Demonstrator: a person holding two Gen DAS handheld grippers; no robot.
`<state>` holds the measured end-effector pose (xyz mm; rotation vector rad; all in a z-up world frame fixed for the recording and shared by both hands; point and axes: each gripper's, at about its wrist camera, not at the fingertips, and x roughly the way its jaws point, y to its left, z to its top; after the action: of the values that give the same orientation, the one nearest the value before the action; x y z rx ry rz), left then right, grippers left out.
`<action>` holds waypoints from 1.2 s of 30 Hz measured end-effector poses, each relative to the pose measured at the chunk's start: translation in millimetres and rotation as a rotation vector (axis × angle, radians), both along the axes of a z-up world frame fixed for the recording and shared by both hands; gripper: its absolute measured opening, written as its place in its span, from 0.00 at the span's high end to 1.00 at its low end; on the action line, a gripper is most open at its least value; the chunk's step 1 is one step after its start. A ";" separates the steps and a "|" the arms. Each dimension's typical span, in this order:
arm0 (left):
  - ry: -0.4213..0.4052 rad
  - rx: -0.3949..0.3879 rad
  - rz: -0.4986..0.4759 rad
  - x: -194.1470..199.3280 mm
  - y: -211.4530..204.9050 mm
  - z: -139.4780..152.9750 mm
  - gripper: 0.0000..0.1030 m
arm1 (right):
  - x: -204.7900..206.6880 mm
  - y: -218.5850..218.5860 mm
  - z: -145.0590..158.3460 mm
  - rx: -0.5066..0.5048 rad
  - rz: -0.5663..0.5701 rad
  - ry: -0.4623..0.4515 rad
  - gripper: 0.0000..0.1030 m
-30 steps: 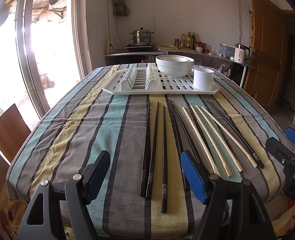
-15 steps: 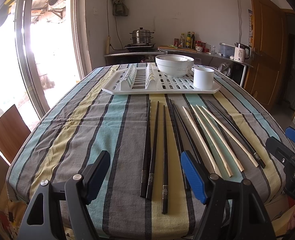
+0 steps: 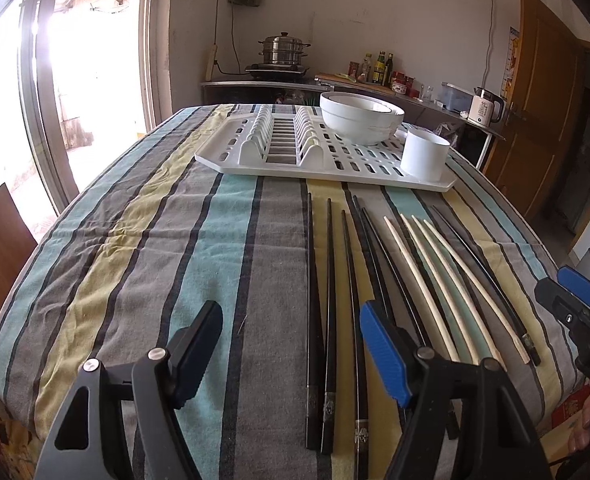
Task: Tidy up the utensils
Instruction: 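Close the left tool on a black chopstick while the right tool grasps a wooden chopstick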
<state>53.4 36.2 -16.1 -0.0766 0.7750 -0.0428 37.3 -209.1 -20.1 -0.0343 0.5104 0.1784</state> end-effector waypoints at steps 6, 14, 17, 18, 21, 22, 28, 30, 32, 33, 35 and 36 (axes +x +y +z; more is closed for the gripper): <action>0.070 0.002 -0.077 35.1 2.3 -8.6 0.33 | 35.6 10.0 -4.0 -0.010 0.077 0.080 0.56; 0.123 0.009 -0.110 72.9 5.6 -19.0 0.50 | 77.3 28.6 -16.7 -0.027 0.144 0.182 0.74; 0.138 0.007 -0.121 83.4 5.6 -20.8 0.55 | 88.7 33.5 -21.0 -0.020 0.159 0.218 0.77; 0.144 0.006 -0.126 87.1 5.2 -21.4 0.56 | 92.6 35.1 -22.6 -0.018 0.160 0.228 0.77; 0.147 0.020 -0.138 95.2 4.3 -22.2 0.58 | 102.7 38.3 -27.0 -0.017 0.161 0.255 0.79; 0.147 0.024 -0.143 98.0 3.1 -22.1 0.59 | 105.5 38.8 -27.9 -0.016 0.160 0.263 0.80; 0.158 0.049 -0.161 108.6 -1.0 -22.2 0.68 | 118.0 41.1 -26.6 -0.016 0.152 0.285 0.82; 0.160 0.075 -0.163 110.1 -4.6 -22.6 0.70 | 121.1 42.8 -26.0 -0.022 0.149 0.292 0.82; 0.163 0.097 -0.170 111.5 -8.3 -22.9 0.73 | 123.4 43.0 -25.1 -0.023 0.142 0.302 0.83; 0.165 0.106 -0.175 112.9 -10.3 -22.9 0.74 | 125.7 43.2 -24.7 -0.025 0.134 0.306 0.83; 0.172 0.114 -0.187 116.8 -13.1 -22.6 0.76 | 129.9 44.5 -23.6 -0.035 0.123 0.315 0.83; 0.176 0.115 -0.193 118.8 -13.9 -22.5 0.76 | 131.5 45.6 -23.3 -0.040 0.120 0.319 0.83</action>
<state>172.2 22.3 -38.6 0.1056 0.9576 -0.1763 168.8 -163.5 -43.4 -0.0767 0.8308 0.2936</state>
